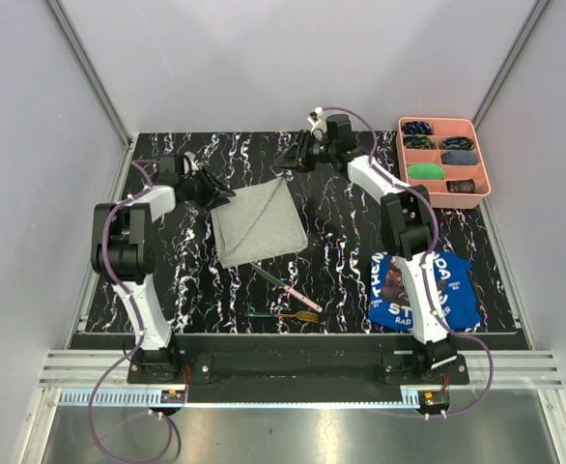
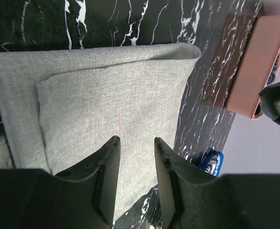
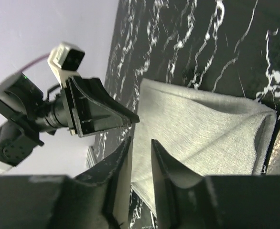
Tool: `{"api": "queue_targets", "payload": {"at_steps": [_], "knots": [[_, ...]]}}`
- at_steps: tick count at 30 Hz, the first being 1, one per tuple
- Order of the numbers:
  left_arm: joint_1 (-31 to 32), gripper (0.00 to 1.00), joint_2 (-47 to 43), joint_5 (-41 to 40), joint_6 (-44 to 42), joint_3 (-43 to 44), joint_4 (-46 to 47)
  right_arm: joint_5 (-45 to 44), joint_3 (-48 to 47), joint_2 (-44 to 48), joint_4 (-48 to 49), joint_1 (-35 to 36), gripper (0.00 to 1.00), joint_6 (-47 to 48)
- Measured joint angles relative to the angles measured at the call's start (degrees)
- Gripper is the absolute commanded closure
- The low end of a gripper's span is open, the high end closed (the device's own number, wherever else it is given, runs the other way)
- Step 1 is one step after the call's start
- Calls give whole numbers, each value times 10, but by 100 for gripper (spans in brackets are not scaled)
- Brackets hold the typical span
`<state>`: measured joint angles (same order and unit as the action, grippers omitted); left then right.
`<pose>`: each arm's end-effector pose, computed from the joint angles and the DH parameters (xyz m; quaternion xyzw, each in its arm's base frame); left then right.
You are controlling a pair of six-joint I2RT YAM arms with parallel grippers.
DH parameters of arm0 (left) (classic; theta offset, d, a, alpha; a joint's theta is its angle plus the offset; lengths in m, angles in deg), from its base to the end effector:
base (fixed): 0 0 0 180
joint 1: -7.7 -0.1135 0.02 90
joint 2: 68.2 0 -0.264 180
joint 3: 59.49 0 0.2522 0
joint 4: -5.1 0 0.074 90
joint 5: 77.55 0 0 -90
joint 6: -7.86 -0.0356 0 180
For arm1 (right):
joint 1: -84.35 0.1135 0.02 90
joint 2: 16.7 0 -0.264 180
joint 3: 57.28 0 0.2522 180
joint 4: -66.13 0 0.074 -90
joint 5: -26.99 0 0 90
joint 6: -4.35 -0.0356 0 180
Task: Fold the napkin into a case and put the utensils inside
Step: Fold the top corner of the square-folded napkin at the center of the board, then smooth out the upper triangle-folded napkin at the center of the board.
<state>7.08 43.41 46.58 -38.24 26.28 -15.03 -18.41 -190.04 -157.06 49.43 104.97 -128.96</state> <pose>0.4163 -0.0155 0.1746 -0.2339 0.8619 -0.3850 0.2328 0.5189 0.2220 0.2077 -0.0489 0.8026 0.5361 0.2570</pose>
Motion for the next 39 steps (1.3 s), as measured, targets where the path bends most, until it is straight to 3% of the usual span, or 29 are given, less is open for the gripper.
{"api": "queue_targets", "payload": {"at_steps": [9, 18, 24, 39], "knots": [[5, 64, 51, -1, 7, 22, 0, 37, -8, -91, 31, 15, 83, -10], [32, 62, 2, 6, -4, -9, -13, 45, -113, -180, 47, 17, 85, -42], [60, 61, -71, 20, -25, -82, -19, 43, -147, -199, 49, 17, 87, -59], [60, 66, -105, 0, -87, -163, -84, 40, -118, -200, 63, 19, 87, -66]]}}
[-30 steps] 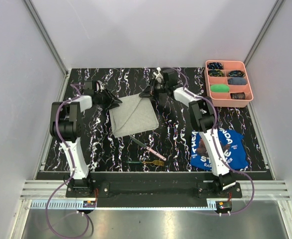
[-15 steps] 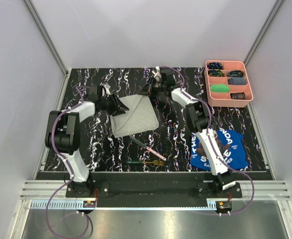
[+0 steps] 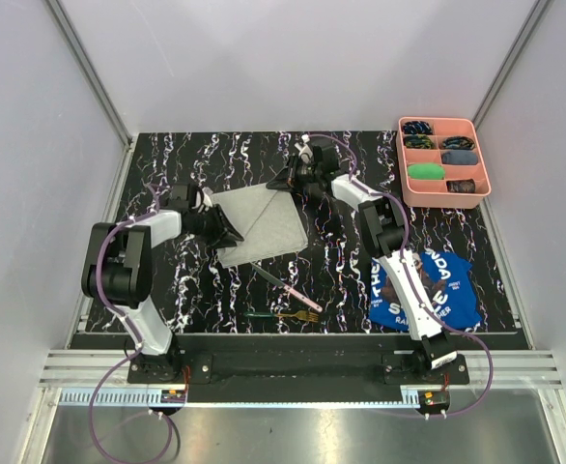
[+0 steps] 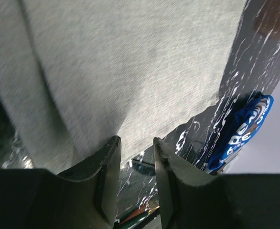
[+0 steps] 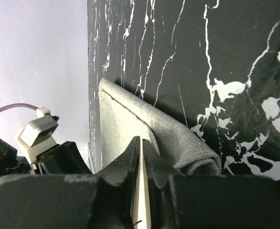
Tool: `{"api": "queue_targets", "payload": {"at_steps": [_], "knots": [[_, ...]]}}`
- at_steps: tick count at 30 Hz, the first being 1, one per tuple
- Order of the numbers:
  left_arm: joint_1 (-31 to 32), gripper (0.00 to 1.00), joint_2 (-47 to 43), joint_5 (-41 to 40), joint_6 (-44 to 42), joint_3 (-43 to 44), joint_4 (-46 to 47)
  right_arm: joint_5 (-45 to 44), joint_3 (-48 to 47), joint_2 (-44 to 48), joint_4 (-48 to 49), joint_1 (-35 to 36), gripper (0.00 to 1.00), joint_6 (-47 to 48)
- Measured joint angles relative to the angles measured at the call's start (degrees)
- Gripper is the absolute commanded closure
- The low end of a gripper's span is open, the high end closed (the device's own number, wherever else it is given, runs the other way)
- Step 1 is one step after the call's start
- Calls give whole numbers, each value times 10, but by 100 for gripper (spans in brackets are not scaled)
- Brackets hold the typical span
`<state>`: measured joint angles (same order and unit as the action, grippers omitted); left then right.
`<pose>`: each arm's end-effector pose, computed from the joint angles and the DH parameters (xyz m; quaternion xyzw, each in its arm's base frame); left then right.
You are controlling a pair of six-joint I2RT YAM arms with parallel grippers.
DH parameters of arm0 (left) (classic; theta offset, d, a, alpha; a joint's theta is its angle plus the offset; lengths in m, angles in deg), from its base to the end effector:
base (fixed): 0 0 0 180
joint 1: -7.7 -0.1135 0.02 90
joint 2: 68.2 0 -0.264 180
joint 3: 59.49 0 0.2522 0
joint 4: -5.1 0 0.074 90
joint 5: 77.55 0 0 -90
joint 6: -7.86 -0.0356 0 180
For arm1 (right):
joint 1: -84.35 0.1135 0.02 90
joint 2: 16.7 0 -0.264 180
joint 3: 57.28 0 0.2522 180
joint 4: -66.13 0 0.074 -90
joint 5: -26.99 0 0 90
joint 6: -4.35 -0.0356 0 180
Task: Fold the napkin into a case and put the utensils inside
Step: Smooth out the upper triangle-folded napkin at the center of the board.
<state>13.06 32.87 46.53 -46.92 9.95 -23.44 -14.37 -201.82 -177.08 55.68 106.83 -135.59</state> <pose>0.3336 -0.0513 0.1506 -0.1652 0.9121 -0.3509 0.1326 0.5430 0.2536 0.0901 -0.0274 0.8035 0.5664 0.1814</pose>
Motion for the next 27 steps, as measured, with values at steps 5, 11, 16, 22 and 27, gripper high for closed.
{"api": "queue_targets", "payload": {"at_steps": [5, 11, 16, 22, 27], "knots": [[-14, 66, -22, -8, -5, -40, -4, 0, 10, 0, 2, 0, 87, 1], [-21, 66, -55, -16, -7, -67, -6, 0, 16, 0, 3, 0, 87, 4], [-29, 66, -60, -17, -8, -88, -6, -1, 38, 12, 3, 0, 87, 11], [-31, 64, -89, -17, -7, -113, -7, -2, 38, 21, -19, 0, 83, 26], [-31, 54, -116, -13, -7, -115, -8, -9, 27, 29, -57, 3, 65, 44]]}}
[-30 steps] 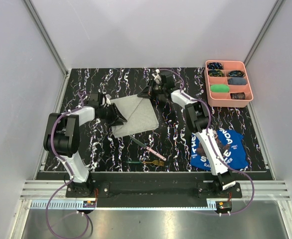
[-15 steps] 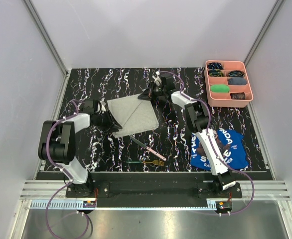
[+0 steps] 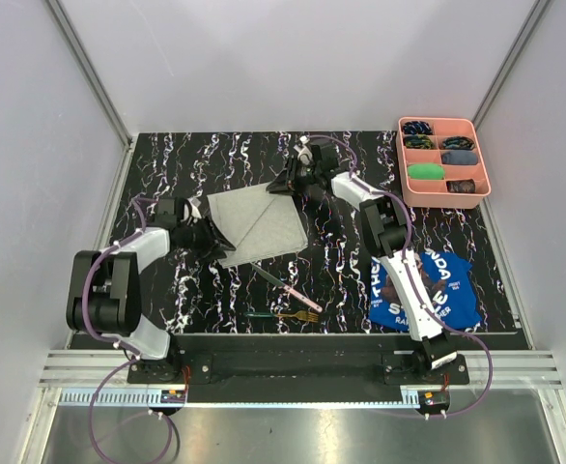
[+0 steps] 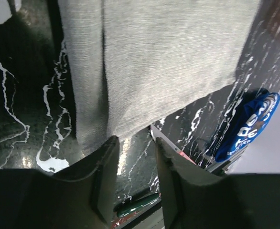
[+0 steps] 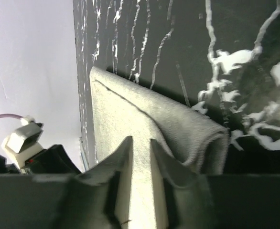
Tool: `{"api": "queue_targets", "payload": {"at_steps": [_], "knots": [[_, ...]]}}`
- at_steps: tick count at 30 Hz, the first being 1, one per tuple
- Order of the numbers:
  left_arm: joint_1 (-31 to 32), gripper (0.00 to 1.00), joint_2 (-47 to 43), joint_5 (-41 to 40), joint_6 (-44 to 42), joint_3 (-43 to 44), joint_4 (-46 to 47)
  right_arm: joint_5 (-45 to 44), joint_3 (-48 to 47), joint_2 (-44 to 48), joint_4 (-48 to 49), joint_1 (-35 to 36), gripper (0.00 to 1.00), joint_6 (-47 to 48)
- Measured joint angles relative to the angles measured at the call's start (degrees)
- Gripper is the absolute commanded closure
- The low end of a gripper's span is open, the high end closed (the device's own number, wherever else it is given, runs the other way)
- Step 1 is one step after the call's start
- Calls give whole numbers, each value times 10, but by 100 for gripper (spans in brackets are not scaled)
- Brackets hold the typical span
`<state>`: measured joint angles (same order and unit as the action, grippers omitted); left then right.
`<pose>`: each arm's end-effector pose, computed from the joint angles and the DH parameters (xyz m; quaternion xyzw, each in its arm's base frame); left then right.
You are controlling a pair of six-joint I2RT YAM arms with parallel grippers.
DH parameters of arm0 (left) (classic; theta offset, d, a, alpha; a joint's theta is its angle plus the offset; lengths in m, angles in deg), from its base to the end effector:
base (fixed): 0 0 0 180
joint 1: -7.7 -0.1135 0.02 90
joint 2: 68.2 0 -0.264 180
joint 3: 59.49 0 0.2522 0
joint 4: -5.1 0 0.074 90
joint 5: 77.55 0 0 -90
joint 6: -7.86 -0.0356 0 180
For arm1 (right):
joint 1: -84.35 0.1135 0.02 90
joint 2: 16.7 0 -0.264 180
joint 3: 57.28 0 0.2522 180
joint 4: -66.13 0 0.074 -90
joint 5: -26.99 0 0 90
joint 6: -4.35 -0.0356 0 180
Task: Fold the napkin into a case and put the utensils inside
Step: Smooth out the upper triangle-folded napkin at the center of the board.
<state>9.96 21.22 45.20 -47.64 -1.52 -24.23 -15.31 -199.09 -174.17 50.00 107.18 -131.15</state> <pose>0.2822 -0.0304 0.1552 -0.1895 0.9117 -0.3352 0.1436 0.5335 0.2532 0.0950 -0.0358 0.8222 0.5422 0.1697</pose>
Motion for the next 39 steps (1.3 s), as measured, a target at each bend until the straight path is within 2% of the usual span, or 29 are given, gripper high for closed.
{"api": "queue_targets", "payload": {"at_steps": [1, 5, 10, 14, 15, 17, 20, 25, 39], "knots": [[-1, 53, -8, 0, 0, 1, -1, -3, -1, 4, -10, 1, 57, 5], [-12, 52, -18, -9, -1, 40, -16, -31, -5, 25, -60, 9, 45, 33], [-21, 62, 41, -47, -10, 167, -24, -80, 23, 89, -133, 16, 46, 76], [-21, 70, 128, -87, -22, 275, -12, -110, 122, 181, -151, 19, 55, 101], [-21, 71, 150, -94, -25, 298, -12, -113, 145, 200, -153, 20, 62, 104], [-21, 71, 193, -109, -30, 335, -10, -122, 200, 239, -147, 22, 68, 112], [-21, 70, 239, -128, -35, 360, -11, -126, 276, 276, -135, 29, 77, 118], [-21, 69, 277, -148, -41, 368, -13, -128, 349, 280, -124, 41, 87, 125], [-21, 70, 305, -157, -42, 393, 5, -137, 393, 280, -90, 47, 91, 125]]}}
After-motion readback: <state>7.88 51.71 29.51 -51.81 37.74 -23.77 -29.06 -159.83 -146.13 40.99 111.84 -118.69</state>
